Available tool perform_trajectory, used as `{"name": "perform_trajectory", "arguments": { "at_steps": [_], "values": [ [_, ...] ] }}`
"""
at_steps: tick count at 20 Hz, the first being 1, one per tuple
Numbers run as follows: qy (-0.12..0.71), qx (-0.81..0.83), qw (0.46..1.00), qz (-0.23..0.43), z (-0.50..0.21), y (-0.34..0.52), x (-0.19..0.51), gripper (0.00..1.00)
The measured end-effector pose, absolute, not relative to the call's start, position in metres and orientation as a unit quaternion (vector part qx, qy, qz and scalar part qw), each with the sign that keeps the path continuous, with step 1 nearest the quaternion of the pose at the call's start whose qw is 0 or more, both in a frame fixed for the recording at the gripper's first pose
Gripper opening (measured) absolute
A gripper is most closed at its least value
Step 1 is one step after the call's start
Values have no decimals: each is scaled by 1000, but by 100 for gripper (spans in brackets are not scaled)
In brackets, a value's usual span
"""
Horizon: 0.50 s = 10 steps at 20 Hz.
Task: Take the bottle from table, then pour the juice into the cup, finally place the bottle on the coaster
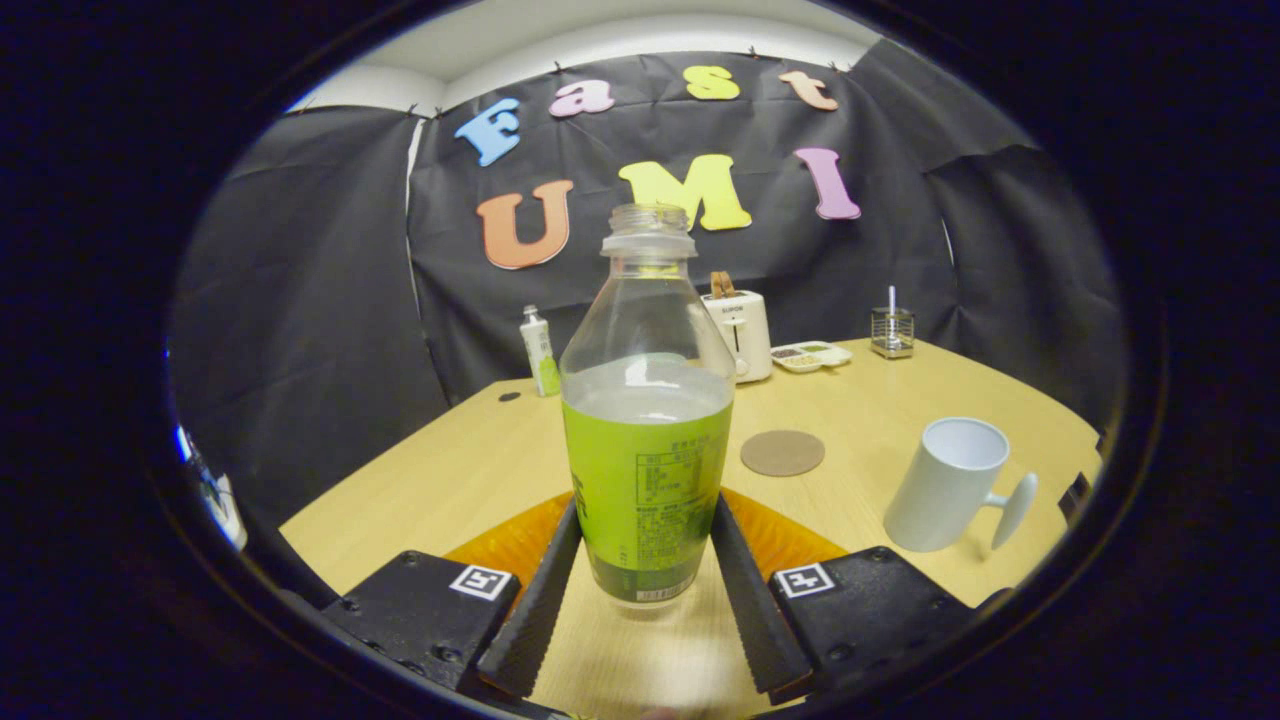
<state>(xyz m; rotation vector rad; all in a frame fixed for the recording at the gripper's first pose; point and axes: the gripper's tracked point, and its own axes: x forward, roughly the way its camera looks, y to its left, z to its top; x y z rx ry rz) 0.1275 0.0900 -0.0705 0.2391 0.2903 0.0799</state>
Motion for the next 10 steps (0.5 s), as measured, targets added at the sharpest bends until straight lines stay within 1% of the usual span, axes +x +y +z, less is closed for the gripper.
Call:
{"name": "perform_trajectory", "arguments": {
  "at_steps": [4,10],
  "values": [
    [155,198,967,33,-70,74,129,81],
    [159,334,928,39,-74,67,137,81]
  ]
}}
